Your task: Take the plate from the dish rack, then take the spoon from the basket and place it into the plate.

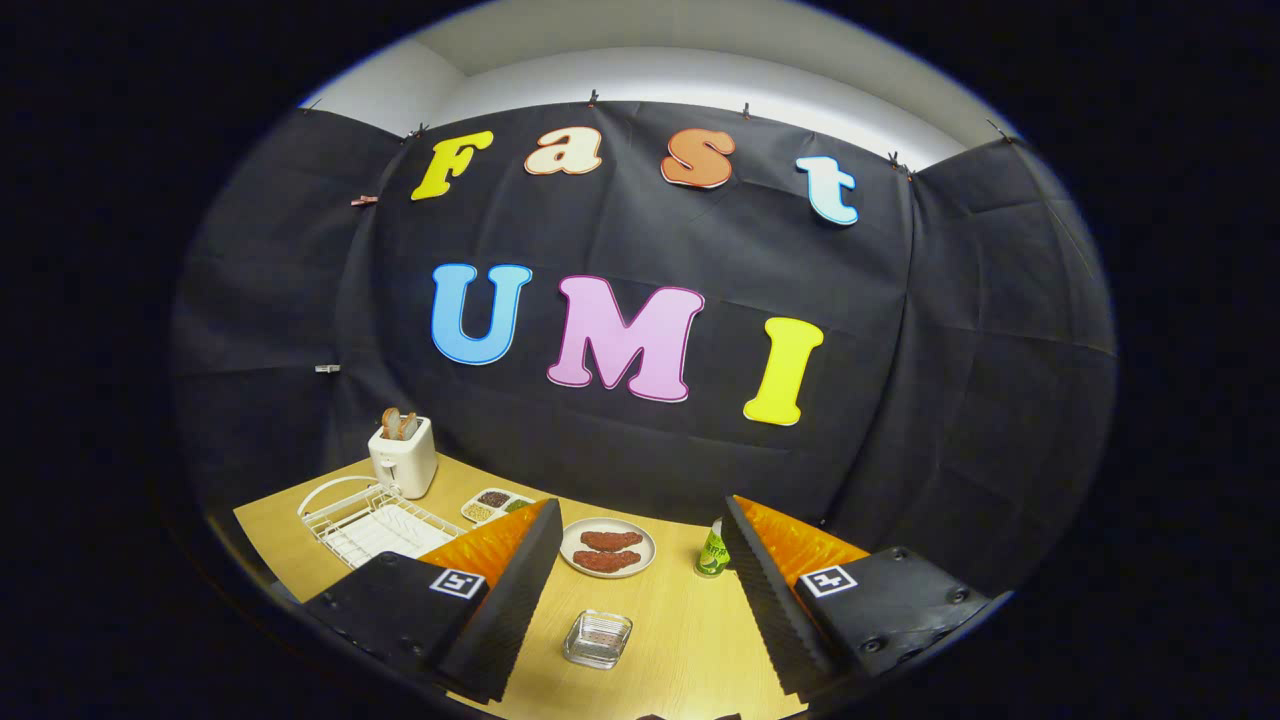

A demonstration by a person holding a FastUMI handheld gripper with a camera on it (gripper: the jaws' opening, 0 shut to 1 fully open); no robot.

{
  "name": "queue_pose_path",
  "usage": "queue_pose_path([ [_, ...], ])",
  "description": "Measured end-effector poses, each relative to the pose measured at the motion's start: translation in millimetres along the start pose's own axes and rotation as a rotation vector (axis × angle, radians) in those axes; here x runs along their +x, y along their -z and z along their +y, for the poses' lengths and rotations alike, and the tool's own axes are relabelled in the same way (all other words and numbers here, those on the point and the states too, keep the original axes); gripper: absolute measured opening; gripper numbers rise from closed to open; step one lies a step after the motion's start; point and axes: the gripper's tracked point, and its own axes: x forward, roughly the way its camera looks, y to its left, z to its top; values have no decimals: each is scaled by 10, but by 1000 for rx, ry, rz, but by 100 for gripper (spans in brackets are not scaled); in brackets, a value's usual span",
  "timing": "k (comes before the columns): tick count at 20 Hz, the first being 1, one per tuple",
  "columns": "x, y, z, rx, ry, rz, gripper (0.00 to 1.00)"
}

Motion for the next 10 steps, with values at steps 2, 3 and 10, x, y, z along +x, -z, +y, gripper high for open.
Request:
queue_pose_path([
  [2,26,42,-66,2,5,9,98],
  [3,32,61,-93,5,8,13,98],
  [10,82,73,-152,19,14,14,98],
])
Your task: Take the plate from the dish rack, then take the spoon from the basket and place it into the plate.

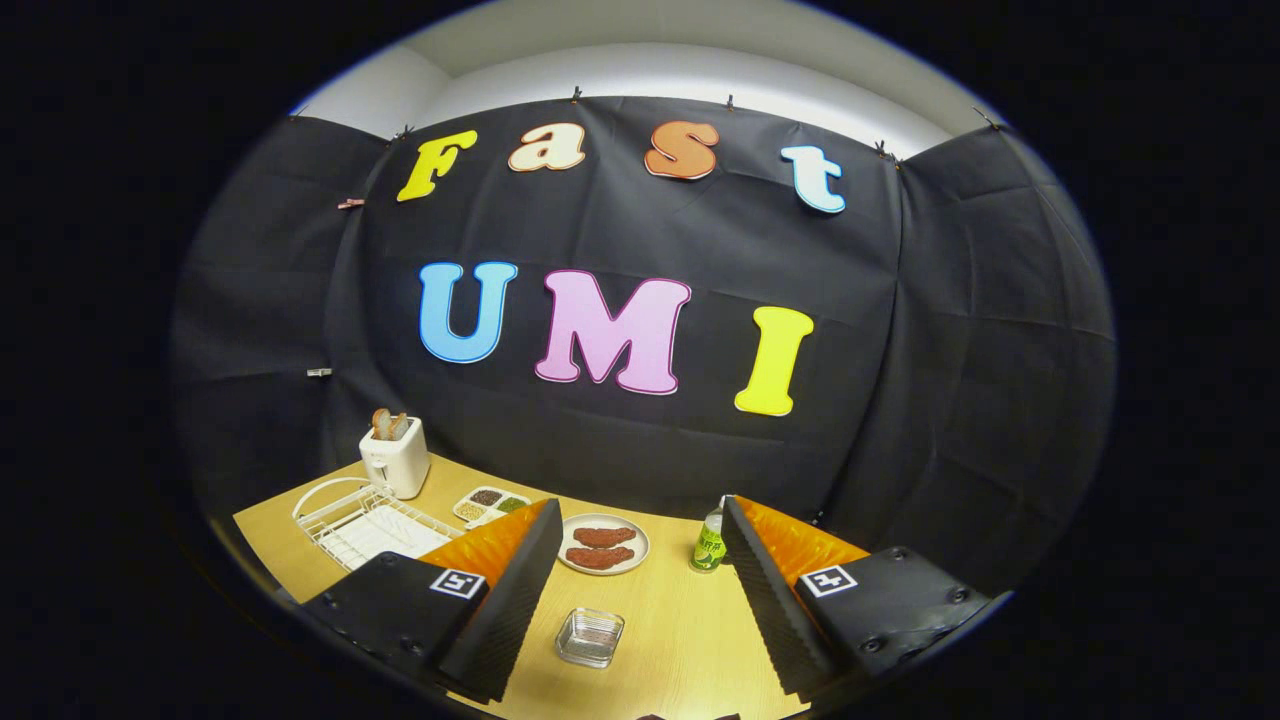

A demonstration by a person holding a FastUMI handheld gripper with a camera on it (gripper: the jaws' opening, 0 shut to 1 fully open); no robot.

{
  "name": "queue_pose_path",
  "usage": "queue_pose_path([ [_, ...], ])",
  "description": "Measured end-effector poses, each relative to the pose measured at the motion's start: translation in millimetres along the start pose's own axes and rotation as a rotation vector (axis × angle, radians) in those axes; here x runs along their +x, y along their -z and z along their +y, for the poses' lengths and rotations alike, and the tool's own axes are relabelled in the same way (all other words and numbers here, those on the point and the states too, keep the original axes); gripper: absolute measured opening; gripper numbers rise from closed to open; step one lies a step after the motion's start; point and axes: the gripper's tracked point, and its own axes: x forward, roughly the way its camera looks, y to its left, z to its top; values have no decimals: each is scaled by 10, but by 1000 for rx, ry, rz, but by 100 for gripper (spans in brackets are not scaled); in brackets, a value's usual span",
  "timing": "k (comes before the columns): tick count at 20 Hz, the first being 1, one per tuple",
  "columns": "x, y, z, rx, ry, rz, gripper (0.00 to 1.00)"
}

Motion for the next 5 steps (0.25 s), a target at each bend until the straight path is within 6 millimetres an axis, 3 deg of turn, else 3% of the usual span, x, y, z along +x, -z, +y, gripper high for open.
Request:
queue_pose_path([
  [5,42,31,21,-8,-5,9,98],
])
